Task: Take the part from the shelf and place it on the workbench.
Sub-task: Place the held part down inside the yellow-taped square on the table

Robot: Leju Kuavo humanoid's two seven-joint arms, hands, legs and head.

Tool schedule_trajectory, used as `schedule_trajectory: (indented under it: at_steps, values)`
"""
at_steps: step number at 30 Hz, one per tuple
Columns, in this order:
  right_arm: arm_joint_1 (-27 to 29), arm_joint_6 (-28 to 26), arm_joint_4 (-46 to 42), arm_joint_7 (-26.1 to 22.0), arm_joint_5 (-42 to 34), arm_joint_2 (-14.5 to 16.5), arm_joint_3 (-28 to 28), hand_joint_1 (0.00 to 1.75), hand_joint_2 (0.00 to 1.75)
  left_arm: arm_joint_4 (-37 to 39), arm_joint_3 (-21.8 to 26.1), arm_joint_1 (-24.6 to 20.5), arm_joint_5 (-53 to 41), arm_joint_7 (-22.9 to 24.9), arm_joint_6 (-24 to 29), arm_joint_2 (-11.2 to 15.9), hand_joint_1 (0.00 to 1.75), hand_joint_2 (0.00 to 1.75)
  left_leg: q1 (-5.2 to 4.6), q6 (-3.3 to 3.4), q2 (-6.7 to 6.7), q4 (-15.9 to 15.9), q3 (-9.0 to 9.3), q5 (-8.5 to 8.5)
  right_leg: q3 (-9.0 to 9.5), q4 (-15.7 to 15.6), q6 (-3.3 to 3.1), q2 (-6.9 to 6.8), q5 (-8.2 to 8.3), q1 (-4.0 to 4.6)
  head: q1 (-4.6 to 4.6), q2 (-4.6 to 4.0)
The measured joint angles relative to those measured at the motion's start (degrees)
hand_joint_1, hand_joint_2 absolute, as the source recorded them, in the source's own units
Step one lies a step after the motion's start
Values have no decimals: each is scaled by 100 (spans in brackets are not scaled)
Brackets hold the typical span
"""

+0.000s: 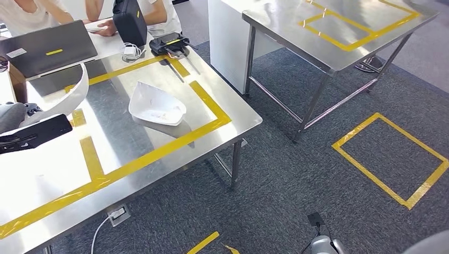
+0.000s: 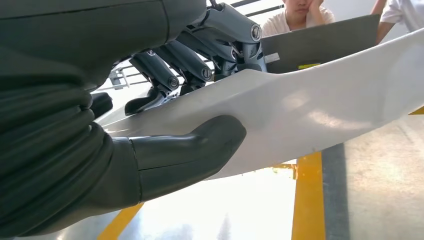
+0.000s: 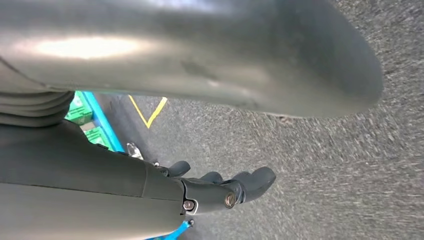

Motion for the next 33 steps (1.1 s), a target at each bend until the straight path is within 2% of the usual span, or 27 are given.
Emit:
schedule_trajectory:
  at_steps: [1,2,3,4,5,6,7,9,11,12,14,15,16,17,18,19,20,21,22,23,26,28,30,31,32,33]
  values:
    - [5,-1,0,7,-1,-2,0,0,0,5,0,20,-13,3,-4,-4,175,175,0,-5,-6,4,50,-50,-136,32,16,-3,-48,-2,1,0]
    - [7,-2,0,11,-1,-4,0,0,0,10,1,35,-26,7,-8,-10,175,175,2,-15,-10,12,107,-104,-187,-113,28,-7,41,-4,1,0]
    - [8,-3,0,14,-2,-9,0,0,0,14,2,44,-36,8,-12,-24,175,175,5,-29,-12,25,168,-165,-159,-413,33,-13,272,-6,1,-1]
    - [12,-4,0,13,-4,-14,0,0,0,20,3,48,-45,8,-14,-42,175,175,6,-50,-12,41,207,-230,-90,-803,28,-24,614,-7,2,-1]
    - [12,-4,1,13,-7,-18,0,0,0,27,3,51,-50,8,-14,-67,175,175,1,-78,-15,68,244,-291,-32,-1138,6,-34,860,2,-1,-2]
    - [11,-4,1,14,-9,-20,0,0,0,34,4,54,-56,8,-14,-90,175,175,-9,-114,-21,86,258,-346,12,-1364,-26,-42,1034,14,-4,-2]
    - [12,-4,1,18,-12,-19,0,0,0,42,6,62,-62,7,-15,-108,175,175,-18,-152,-27,106,266,-382,27,-1478,-67,-47,1114,19,-7,-1]
    - [9,-8,1,31,-15,-14,-1,0,0,44,11,72,-70,7,-16,-127,175,175,-30,-216,-34,125,289,-417,67,-1496,-150,-45,1102,16,-6,-1]
    - [7,-15,1,39,-16,-10,-2,0,0,42,21,70,-64,7,-16,-132,175,175,-21,-271,-18,372,177,-423,145,-1520,-223,-39,1091,-6,-7,-1]
    - [3,-18,0,37,-14,-9,-2,0,0,45,33,70,-57,8,-23,-131,175,175,-7,-303,-7,654,18,-467,190,-1532,-253,-32,1069,-14,-8,0]
    - [4,-22,0,33,-3,-9,-1,0,0,65,62,95,-43,7,-56,-116,175,175,30,-366,4,1361,-417,-708,266,-1538,-285,-22,1002,-16,-9,0]
    - [8,-22,0,27,3,-8,0,0,0,81,80,123,-39,7,-78,-101,175,175,49,-389,7,1619,-614,-830,306,-1538,-285,-14,964,-16,-10,0]
    - [12,-22,0,19,10,-8,0,0,0,99,95,155,-38,5,-92,-80,175,175,63,-401,11,1711,-735,-862,348,-1537,-279,-5,927,-17,-11,0]
    - [15,-22,0,9,18,-8,0,0,0,116,108,183,-35,0,-98,-54,175,175,72,-400,16,1601,-757,-759,392,-1535,-271,4,893,-17,-12,0]
    - [17,-22,0,0,25,-8,0,0,0,128,119,203,-32,-7,-102,-25,175,175,77,-389,20,1307,-684,-539,439,-1534,-259,12,859,-15,-11,0]
    - [17,-21,0,-6,32,-8,0,0,0,137,128,212,-28,-15,-101,1,175,175,76,-365,25,898,-543,-259,482,-1534,-245,16,828,-14,-11,0]
    - [16,-21,0,-9,37,-7,0,0,0,143,139,214,-23,-26,-101,21,175,175,65,-340,28,513,-408,-68,518,-1530,-225,19,800,-7,-12,0]
    - [15,-20,0,-13,40,-7,0,0,0,147,152,215,-18,-32,-101,32,175,175,50,-314,31,246,-309,8,539,-1529,-196,16,772,-1,-10,0]
    - [14,-20,0,-17,41,-5,0,0,0,153,167,219,-11,-35,-101,40,175,175,35,-287,33,104,-247,33,551,-1529,-164,13,748,3,-9,0]
    - [13,-20,0,-20,42,-3,0,0,0,161,182,228,-2,-29,-101,50,175,175,22,-265,32,79,-228,-2,564,-1530,-127,9,725,6,-8,0]
    - [12,-22,0,-14,40,-2,0,0,0,176,224,267,23,1,-79,96,175,175,50,-173,32,44,-147,80,553,-1422,-36,-6,610,11,-2,0]
    - [15,-22,0,17,39,-5,0,0,0,192,269,298,32,49,-19,130,175,175,64,-118,39,21,-113,79,302,-919,-8,-15,355,11,12,-1]
    - [24,-22,0,61,38,-7,0,0,0,220,321,377,44,134,66,169,175,175,50,-78,37,35,-111,47,-115,-184,7,-16,88,17,23,-1]
    - [29,-21,0,79,38,-7,0,0,0,234,345,435,53,173,106,190,175,175,43,-70,33,48,-108,27,-263,27,8,-16,68,18,23,0]
    - [32,-21,0,93,39,-7,0,0,0,246,370,495,62,207,143,211,175,175,37,-69,27,66,-103,4,-310,25,3,-16,160,19,23,0]
    - [34,-20,0,104,40,-9,0,0,0,256,396,548,70,234,179,234,175,175,36,-77,22,91,-96,-24,-241,-206,-8,-17,346,19,23,0]
